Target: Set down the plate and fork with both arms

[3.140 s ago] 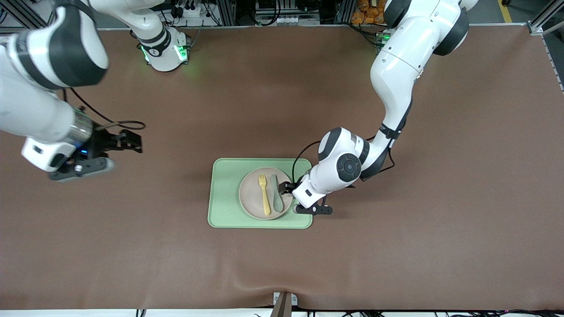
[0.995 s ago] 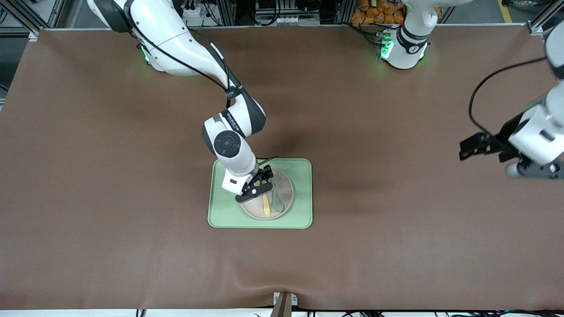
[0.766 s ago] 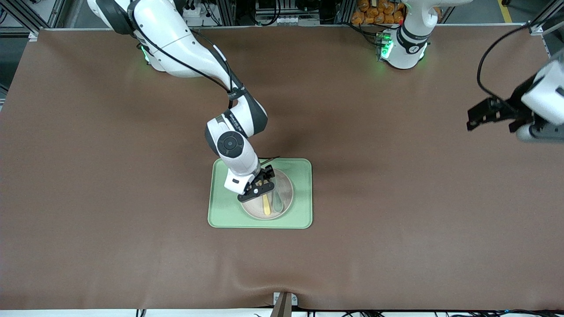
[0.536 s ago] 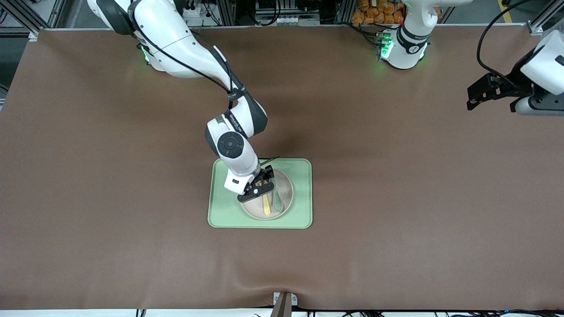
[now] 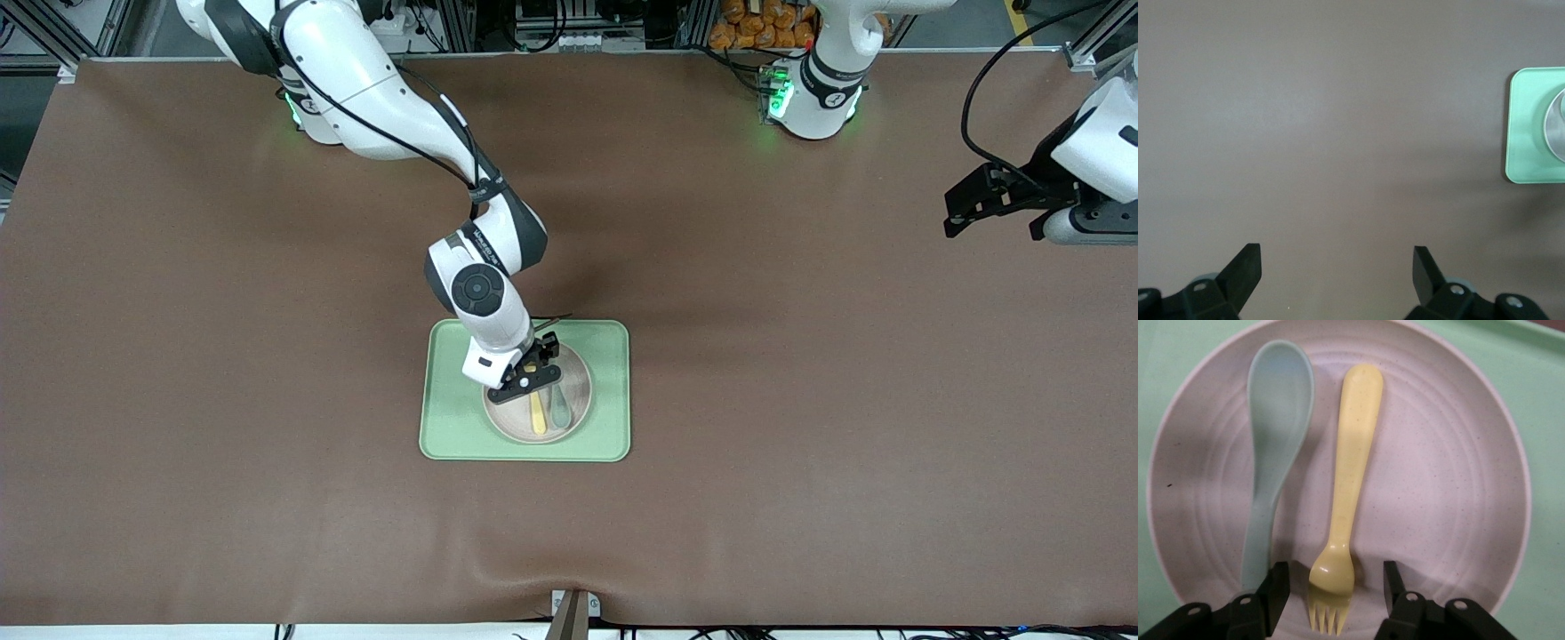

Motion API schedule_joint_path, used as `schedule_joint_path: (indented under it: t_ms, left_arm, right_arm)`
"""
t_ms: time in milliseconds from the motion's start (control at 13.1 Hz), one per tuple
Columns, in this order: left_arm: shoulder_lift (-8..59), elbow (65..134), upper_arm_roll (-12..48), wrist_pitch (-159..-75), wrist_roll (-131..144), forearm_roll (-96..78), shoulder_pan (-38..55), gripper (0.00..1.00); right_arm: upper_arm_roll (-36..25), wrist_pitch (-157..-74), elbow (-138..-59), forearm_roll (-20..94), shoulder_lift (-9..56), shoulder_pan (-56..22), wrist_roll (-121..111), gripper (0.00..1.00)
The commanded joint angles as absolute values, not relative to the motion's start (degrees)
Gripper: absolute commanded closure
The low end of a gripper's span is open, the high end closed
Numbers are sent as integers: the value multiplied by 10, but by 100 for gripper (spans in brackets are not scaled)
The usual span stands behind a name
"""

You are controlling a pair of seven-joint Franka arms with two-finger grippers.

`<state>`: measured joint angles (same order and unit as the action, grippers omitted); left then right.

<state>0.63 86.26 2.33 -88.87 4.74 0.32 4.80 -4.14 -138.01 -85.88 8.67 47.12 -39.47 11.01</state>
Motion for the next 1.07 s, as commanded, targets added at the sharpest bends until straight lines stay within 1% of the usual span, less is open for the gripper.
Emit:
schedule_joint_path:
  t_ms: [0,77,230,306,536,766,995]
  left_arm:
    - [6,867,11,-899,47,9,55,0]
    - [7,867,11,-901,47,9,55,0]
    - [11,866,-3,-904,45,11,54,0]
    - [12,867,-9,-904,42,11,54,0]
    - [15,872,-11,-904,41,11,53,0]
    - [11,879,-11,-904,40,4,51,0]
    - [11,880,-11,-904,48,4,52,0]
  right_arm:
    - [-49,-1383,-844,64,481,-401,122,62]
    - [-49,-1382,-844,62,481,-401,122,78]
    - [-49,-1380,-844,61,480,-401,122,96]
    - [-49,-1379,-844,61,478,-401,122,100]
    - [-49,-1371,-844,62,465,-396,123,100]
    - [-49,-1318,-846,65,427,-387,125,100]
    - [-50,-1291,-855,69,401,-349,136,100]
